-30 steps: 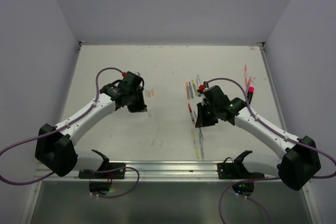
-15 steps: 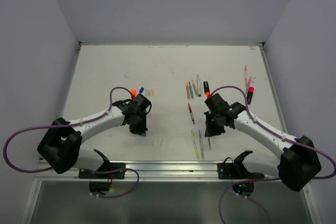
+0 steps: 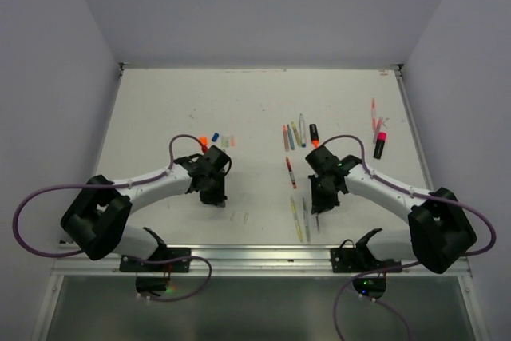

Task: Open the pen caps

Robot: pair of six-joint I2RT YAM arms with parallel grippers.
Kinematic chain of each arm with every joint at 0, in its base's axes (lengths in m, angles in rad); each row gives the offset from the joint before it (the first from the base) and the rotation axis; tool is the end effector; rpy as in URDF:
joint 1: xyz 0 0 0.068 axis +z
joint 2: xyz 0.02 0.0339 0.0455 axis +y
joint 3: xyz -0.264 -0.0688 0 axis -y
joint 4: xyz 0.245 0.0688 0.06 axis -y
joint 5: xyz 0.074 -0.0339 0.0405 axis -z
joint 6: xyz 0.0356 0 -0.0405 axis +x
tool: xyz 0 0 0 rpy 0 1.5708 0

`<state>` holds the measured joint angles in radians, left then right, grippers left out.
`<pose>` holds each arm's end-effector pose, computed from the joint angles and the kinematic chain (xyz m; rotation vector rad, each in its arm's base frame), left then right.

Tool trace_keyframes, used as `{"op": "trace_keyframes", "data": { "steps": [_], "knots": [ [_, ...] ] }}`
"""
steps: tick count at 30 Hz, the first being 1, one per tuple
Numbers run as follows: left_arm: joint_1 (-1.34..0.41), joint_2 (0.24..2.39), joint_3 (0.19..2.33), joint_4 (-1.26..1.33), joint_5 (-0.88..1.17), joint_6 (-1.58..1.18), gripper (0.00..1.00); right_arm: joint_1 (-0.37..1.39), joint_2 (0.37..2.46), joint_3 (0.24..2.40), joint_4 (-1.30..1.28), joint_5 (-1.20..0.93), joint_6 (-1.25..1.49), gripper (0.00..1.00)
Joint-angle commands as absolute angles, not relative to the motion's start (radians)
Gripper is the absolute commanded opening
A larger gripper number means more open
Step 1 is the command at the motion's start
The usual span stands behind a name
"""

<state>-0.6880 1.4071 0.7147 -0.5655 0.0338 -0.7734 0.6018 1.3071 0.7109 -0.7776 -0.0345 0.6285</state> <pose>0.1828 -0.1518 0.1595 -0.1165 2.9090 -0.3431 0.1716 0.1194 0.1730 0.0349 2.9929 0.2129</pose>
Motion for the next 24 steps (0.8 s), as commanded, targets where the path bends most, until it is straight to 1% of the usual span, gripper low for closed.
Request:
{"op": "trace_keyframes", "data": {
  "steps": [1,7,11,16,19,21,24],
  "knots": [
    [-0.693,1.422,0.698,-0.518,0.044,-0.761,0.0,0.6,1.299,0.703,-0.736,-0.003,0.646,0.11],
    [-0.71,1.382,0.618,-0.509,0.057,-0.799,0.02,0.597,1.275,0.681,-0.736,0.015,0.649,0.15],
    [-0.727,1.371,0.586,-0.511,0.06,-0.833,0.09,0.595,1.284,0.67,-0.727,0.014,0.644,0.19],
    [-0.741,1.362,0.571,-0.546,0.038,-0.853,0.15,0.592,1.289,0.653,-0.701,0.005,0.644,0.23],
    [-0.741,1.339,0.569,-0.587,0.005,-0.88,0.22,0.589,1.287,0.652,-0.698,0.005,0.643,0.24],
    [-0.741,1.325,0.572,-0.613,-0.027,-0.897,0.23,0.588,1.281,0.652,-0.698,0.005,0.643,0.24],
    [-0.741,1.328,0.574,-0.637,-0.041,-0.908,0.28,0.586,1.275,0.649,-0.695,0.003,0.644,0.25]
  ]
}}
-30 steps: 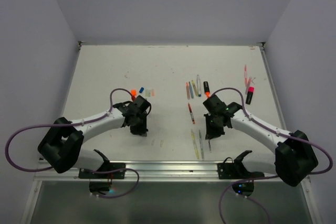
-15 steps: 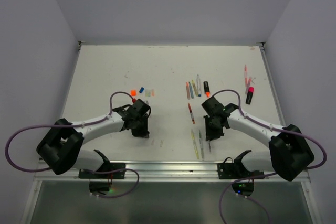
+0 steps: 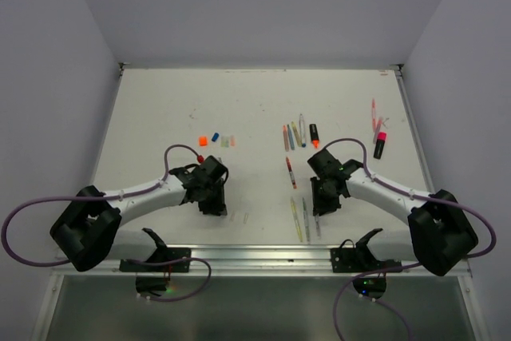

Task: Open the pen caps

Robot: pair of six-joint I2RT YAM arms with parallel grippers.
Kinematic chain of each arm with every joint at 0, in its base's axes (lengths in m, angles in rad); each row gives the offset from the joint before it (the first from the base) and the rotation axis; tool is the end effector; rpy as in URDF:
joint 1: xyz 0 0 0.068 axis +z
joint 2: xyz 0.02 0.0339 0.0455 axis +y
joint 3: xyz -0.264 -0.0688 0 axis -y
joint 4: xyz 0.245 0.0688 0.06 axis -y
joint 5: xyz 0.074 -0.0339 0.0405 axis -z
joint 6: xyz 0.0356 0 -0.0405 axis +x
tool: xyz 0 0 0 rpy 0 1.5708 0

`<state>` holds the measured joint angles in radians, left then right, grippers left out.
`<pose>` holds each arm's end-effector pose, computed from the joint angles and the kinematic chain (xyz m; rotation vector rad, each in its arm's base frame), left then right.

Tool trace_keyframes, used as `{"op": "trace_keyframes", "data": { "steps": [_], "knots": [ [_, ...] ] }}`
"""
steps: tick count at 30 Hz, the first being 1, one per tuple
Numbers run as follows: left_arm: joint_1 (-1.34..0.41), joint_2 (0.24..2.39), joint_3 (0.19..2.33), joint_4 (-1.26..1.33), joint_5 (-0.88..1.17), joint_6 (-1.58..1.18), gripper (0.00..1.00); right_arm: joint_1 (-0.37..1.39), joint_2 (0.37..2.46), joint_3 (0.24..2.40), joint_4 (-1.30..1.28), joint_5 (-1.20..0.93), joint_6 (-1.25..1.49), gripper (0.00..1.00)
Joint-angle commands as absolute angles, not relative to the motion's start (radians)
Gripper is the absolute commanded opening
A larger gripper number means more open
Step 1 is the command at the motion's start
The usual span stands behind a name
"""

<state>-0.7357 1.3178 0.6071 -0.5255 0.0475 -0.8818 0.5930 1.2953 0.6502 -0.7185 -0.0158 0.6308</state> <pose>0.1581 -0.1454 0.1513 -0.2013 2.9105 -0.4043 0.1677 0.1137 0.1609 0.0538 2.9742 0.1969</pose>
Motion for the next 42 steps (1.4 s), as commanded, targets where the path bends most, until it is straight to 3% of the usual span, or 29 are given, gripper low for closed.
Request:
{"op": "trace_keyframes", "data": {
  "steps": [1,4,14,22,27,30,31,42],
  "knots": [
    [-0.741,1.33,0.574,-0.638,-0.041,-0.91,0.29,0.584,1.275,0.649,-0.693,0.003,0.644,0.25],
    [-0.741,1.333,0.578,-0.641,-0.048,-0.913,0.36,0.584,1.276,0.647,-0.686,-0.018,0.643,0.25],
    [-0.741,1.28,0.604,-0.673,-0.074,-0.927,0.43,0.583,1.247,0.692,-0.703,-0.014,0.626,0.27],
    [-0.741,1.209,0.784,-0.729,-0.067,-0.873,0.53,0.572,1.236,0.853,-0.828,0.041,0.578,0.5],
    [-0.741,1.178,0.903,-0.718,-0.057,-0.812,0.54,0.418,1.275,1.032,-0.893,0.054,0.496,0.53],
    [-0.741,1.184,0.963,-0.677,-0.029,-0.77,0.55,0.263,1.373,1.15,-0.893,0.015,0.456,0.52],
    [-0.741,1.213,1.001,-0.622,0.022,-0.705,0.57,0.168,1.504,1.275,-0.868,0.011,0.446,0.51],
    [-0.741,1.282,1.035,-0.436,0.213,-0.568,0.58,0.003,1.831,1.603,-0.695,0.317,0.359,0.56]
  ]
}}
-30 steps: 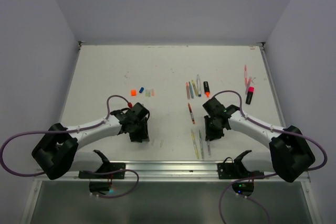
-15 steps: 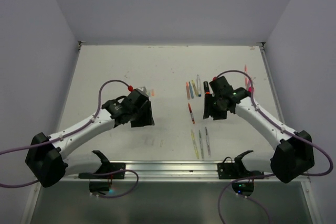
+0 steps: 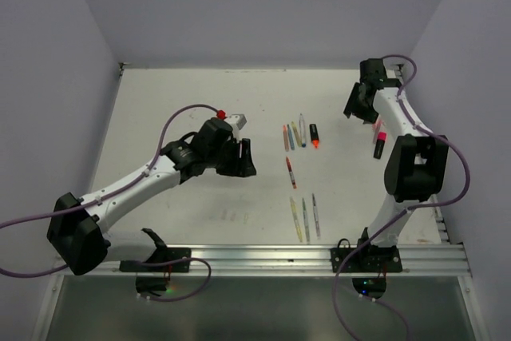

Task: Open the pen caps

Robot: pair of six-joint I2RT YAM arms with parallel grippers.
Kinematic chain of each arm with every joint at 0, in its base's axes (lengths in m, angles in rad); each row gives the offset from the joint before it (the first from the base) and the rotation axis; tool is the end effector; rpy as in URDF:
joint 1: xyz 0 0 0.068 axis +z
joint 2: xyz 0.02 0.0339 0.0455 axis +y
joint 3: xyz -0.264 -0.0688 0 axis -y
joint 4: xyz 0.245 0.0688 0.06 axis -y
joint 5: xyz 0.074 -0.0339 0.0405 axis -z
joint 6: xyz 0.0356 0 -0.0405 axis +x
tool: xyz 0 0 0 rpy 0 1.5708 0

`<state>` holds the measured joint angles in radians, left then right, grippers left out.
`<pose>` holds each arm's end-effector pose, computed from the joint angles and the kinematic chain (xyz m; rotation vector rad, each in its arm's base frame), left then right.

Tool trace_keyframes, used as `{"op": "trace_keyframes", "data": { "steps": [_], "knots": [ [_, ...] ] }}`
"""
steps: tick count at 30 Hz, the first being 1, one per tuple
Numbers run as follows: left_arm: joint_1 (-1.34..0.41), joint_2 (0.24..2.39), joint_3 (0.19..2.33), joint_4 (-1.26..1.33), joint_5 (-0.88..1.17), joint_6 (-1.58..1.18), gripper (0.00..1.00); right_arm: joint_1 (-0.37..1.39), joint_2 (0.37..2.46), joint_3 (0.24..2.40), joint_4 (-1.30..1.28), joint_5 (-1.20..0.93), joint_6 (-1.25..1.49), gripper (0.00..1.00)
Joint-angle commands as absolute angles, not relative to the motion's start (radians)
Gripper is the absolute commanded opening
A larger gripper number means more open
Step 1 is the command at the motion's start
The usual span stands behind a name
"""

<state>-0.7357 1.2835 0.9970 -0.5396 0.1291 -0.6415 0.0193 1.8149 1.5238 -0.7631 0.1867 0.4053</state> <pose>0.1980 -0.1854 0.2746 0.1837 2.5353 -0.7575 0.3896 0.0009 0.2621 0.5612 2.5368 -0.0931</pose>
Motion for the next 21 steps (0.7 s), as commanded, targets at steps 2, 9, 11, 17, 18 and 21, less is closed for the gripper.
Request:
{"op": "trace_keyframes", "data": {
  "steps": [2,9,11,17,18,21],
  "knots": [
    [-0.739,1.289,1.037,-0.422,0.229,-0.545,0.59,-0.057,1.873,1.632,-0.684,0.327,0.393,0.57],
    [-0.697,1.31,1.022,-0.387,0.258,-0.506,0.59,-0.107,2.016,1.7,-0.672,0.336,0.402,0.59],
    [-0.683,1.312,1.016,-0.38,0.268,-0.511,0.59,-0.12,2.045,1.7,-0.644,0.324,0.391,0.59],
    [-0.627,1.324,0.985,-0.368,0.31,-0.518,0.59,-0.129,2.141,1.772,-0.634,0.31,0.315,0.57],
    [-0.614,1.33,0.982,-0.37,0.317,-0.522,0.59,-0.129,2.16,1.775,-0.629,0.307,0.301,0.56],
    [-0.595,1.342,0.976,-0.367,0.336,-0.529,0.59,-0.132,2.189,1.787,-0.617,0.307,0.285,0.54]
  ]
}}
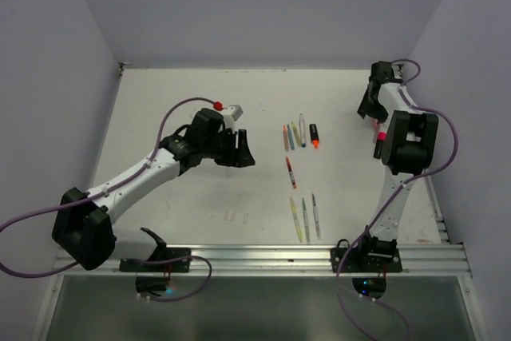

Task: Open the pen caps

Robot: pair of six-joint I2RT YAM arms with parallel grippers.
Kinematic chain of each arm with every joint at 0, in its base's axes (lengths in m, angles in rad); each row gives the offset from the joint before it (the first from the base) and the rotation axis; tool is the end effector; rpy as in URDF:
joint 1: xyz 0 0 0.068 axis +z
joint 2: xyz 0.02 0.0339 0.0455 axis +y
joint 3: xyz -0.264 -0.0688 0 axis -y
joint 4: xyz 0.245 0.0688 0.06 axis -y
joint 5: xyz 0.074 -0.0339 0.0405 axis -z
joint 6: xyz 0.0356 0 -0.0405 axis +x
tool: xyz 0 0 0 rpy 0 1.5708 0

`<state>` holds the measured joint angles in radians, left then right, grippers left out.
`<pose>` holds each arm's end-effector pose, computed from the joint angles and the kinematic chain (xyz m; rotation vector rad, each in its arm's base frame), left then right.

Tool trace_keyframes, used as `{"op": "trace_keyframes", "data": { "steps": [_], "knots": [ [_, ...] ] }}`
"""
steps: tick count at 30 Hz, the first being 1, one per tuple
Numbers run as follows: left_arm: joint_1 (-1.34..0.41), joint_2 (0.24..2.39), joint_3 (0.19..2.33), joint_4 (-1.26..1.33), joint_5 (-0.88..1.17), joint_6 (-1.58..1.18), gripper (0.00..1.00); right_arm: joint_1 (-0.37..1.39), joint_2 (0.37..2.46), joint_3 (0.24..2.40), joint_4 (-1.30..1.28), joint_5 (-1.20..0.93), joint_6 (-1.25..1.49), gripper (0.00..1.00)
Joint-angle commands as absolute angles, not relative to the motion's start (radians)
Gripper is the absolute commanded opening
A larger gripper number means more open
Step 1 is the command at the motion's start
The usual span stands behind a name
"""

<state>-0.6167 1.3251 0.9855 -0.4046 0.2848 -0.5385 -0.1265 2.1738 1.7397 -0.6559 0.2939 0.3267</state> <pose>0.2278 -0.1738 0.2713 0.2500 2.4450 -0.8820 0.4622 -0.0692 0.1865 0.6807 2.5296 -0.3214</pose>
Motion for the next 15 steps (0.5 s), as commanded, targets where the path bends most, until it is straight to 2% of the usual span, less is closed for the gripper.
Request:
{"op": "trace_keyframes", "data": {
  "steps": [1,15],
  "knots": [
    [-0.592,1.345,0.974,-0.365,0.34,-0.531,0.59,-0.132,2.195,1.789,-0.614,0.31,0.282,0.54],
    [-0.568,1.397,1.008,-0.39,0.362,-0.514,0.59,-0.15,2.256,1.799,-0.588,0.206,0.255,0.49]
  ]
}}
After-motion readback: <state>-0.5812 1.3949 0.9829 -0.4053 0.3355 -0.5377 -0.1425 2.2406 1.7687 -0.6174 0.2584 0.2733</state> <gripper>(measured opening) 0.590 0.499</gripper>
